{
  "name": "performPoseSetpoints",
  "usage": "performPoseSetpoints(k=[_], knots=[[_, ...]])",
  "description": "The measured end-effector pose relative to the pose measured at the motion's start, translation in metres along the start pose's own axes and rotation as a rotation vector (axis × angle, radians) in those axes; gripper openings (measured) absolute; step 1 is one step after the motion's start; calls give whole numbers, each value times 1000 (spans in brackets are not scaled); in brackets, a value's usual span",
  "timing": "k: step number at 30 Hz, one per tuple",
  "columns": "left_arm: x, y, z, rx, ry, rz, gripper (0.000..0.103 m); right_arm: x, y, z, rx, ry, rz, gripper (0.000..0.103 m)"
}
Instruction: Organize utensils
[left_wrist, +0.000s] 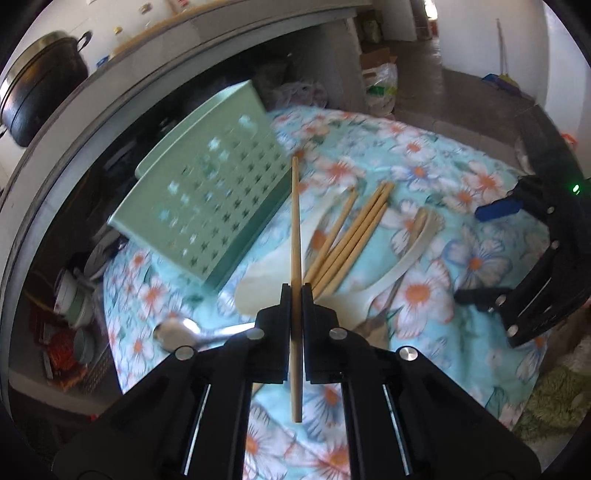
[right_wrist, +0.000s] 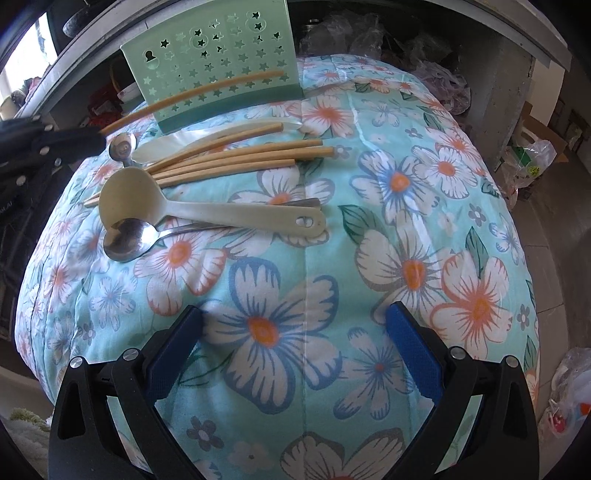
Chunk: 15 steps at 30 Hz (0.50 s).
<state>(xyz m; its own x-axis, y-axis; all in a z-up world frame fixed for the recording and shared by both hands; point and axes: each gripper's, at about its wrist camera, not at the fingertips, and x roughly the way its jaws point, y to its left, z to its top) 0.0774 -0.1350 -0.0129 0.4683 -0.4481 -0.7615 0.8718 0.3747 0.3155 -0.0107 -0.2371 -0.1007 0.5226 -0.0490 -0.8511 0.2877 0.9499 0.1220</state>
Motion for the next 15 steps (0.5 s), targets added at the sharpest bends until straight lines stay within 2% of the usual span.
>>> performPoseSetpoints(k=[3, 5, 7, 8, 9, 10, 12, 15], knots=[[4, -9, 12, 43, -25, -58, 4, 1, 0, 1, 3, 0, -4, 97], [15, -10, 19, 49, -17, -57, 5, 0, 1, 0, 9, -2, -6, 97], [31, -1, 24, 1, -2, -42, 7, 1, 0, 0, 11, -5, -8, 97], [36, 7, 25, -52, -3, -54, 8, 1, 1, 0, 13, -5, -9, 97], [39, 17, 25, -112, -5, -68, 18, 1, 1, 0, 13, -5, -10, 97], [39, 29, 25, -198, -14, -85, 33, 1, 1, 0, 14, -3, -10, 97], [31, 49, 19, -343, -59, -120, 49, 1, 0, 0, 14, -2, -8, 97], [18, 76, 4, -536, -121, -143, 53, 1, 0, 1, 7, -2, -5, 97]])
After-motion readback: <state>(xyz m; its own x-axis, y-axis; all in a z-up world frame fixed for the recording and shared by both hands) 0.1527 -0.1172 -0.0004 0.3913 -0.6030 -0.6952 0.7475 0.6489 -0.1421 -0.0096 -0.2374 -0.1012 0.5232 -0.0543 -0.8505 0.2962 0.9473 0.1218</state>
